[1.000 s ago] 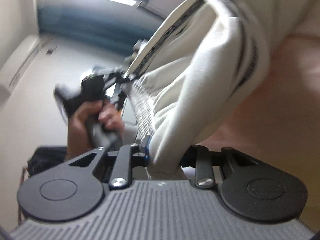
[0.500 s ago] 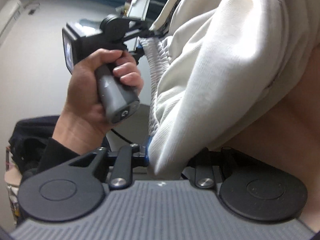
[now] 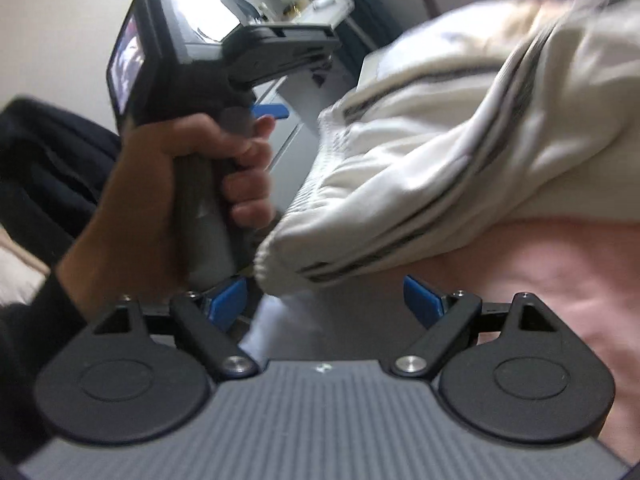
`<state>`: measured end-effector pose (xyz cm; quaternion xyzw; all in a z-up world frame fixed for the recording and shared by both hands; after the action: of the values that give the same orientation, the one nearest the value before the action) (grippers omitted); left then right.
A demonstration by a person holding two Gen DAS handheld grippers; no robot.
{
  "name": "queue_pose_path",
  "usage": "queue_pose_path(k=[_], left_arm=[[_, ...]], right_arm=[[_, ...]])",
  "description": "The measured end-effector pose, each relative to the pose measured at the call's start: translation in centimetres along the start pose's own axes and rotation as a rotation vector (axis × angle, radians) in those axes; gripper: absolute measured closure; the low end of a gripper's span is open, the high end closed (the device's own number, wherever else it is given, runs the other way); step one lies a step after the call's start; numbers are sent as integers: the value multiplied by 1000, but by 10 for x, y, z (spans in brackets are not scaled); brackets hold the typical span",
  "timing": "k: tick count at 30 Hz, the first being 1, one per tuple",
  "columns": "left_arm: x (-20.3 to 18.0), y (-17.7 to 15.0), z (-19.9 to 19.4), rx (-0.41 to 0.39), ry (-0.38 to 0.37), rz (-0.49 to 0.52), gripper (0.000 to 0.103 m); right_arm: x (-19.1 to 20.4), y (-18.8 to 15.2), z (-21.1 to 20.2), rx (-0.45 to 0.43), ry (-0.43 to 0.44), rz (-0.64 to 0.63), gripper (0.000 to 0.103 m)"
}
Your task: Fold clothes
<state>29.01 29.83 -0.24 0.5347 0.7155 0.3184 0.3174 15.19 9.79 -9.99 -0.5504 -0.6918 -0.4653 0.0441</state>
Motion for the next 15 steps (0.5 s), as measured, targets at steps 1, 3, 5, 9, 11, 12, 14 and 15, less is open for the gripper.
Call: queue_pose_path(k=[1, 3, 5, 9, 11, 12, 14, 15], left_arm=[[-10, -4, -14, -19, -10, 10, 25], [-31, -11, -43, -55, -31, 30, 24], [-51, -23, -66, -81, -53, 46, 24], [-89, -56, -123, -181, -120, 53, 24], [-106, -77, -147, -209, -162, 38, 24], [-114, -87, -156, -217, -172, 31, 24], [-131, -109, -170, -229, -204, 29, 24], [-140, -120, -175, -228, -212, 31, 24]], right_arm=[[-5, -1, -19, -27, -28, -28, 16], [-17, 2, -49, -85, -83, -66, 16], [-31, 10, -73, -145, -137, -87, 16], [-60, 19, -145, -314, -241, -127, 16], [-75, 20, -179, -397, -294, -149, 16], [-84, 19, -193, -430, -319, -164, 16], [-103, 14, -222, -485, -368, -193, 16], [-112, 12, -228, -499, -389, -203, 16]])
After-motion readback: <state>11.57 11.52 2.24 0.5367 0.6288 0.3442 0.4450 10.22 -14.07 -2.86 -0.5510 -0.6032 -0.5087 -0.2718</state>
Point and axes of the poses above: each gripper's, at about its wrist camera, not at the fingertips, and z roughly the way its jaws point, x to its left, y to its top, the point moved 9 cm from there along z, roughly the way its jaws point
